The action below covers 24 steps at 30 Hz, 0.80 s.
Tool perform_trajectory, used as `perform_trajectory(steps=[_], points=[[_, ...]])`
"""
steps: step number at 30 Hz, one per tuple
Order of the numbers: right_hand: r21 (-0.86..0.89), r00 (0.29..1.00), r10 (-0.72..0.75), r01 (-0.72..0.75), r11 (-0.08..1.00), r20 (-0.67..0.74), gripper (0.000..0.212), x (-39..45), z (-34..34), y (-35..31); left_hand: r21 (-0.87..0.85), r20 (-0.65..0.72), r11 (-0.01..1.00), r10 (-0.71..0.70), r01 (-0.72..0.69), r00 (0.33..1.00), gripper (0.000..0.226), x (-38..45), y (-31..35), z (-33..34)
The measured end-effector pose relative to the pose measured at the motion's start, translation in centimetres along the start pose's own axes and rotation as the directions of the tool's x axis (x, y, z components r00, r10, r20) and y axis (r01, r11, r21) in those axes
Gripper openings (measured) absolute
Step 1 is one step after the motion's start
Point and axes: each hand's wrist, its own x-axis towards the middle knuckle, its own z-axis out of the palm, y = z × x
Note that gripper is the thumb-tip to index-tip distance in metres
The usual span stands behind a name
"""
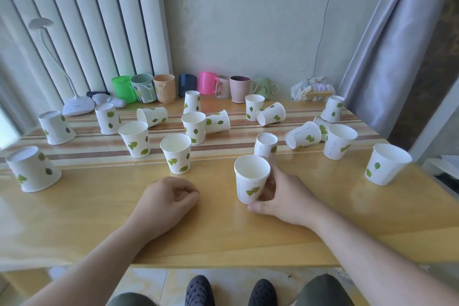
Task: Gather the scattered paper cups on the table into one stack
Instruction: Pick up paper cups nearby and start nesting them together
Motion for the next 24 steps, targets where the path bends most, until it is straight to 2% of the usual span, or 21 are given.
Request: perform_trajectory(steps=[2,4,6,7,9,11,16,18,20,22,24], points=[[-0.218,1.000,-0.014,0.007,0.976,-0.028,0.062,-0.4,-1.3,0.8,-0.194,-0.116,0.965,-0.202,0.177,0.972,0.006,0.5,-0.4,-0.7],[-0.416,0.993,-0.067,0.022,0.909,-0.094,0.056,-0.9,-2.1,3.0,-0.314,-0.246,0.912,-0.347,0.264,0.905,0.010,1.6,-0.9,-1.3],[-0.400,0.979,-0.065,-0.019,0.916,-0.195,0.050,-1.2,-2.1,4.7,-0.404,-0.277,0.863,-0.431,0.303,0.859,0.035,3.0,-1.4,-1.8],[-0.372,0.971,-0.045,-0.048,0.927,-0.236,0.042,-1.3,-2.2,5.2,-0.438,-0.253,0.844,-0.446,0.309,0.859,0.049,3.6,-1.3,-1.9],[-0.388,0.970,-0.030,-0.069,0.919,-0.243,0.033,-0.9,-1.9,5.3,-0.428,-0.200,0.851,-0.419,0.306,0.886,0.075,5.0,-1.6,-1.7],[-0.408,0.976,-0.014,-0.078,0.909,-0.217,0.030,-0.7,-1.7,5.1,-0.399,-0.154,0.869,-0.376,0.291,0.914,0.089,6.1,-1.7,-1.2],[-0.390,0.970,0.014,-0.111,0.914,-0.241,0.029,-1.0,-1.8,4.8,-0.292,-0.154,0.915,-0.333,0.279,0.930,0.079,7.7,-1.6,0.0],[-0.484,0.960,0.026,-0.163,0.860,-0.278,0.040,-1.0,-1.7,4.4,-0.276,-0.161,0.923,-0.319,0.268,0.934,0.077,7.6,-1.5,0.1],[-0.573,0.951,0.104,-0.262,0.776,-0.293,0.057,-1.0,-1.5,4.1,-0.278,-0.169,0.926,-0.307,0.254,0.936,0.078,7.4,-1.5,0.0],[-0.576,0.937,0.217,-0.340,0.743,-0.274,0.067,-0.8,-1.4,4.0,-0.282,-0.167,0.927,-0.301,0.247,0.939,0.077,7.0,-1.3,-0.4],[-0.568,0.932,0.269,-0.362,0.739,-0.245,0.070,-0.7,-1.5,3.9,-0.293,-0.157,0.926,-0.294,0.240,0.943,0.074,6.8,-1.1,-0.5]])
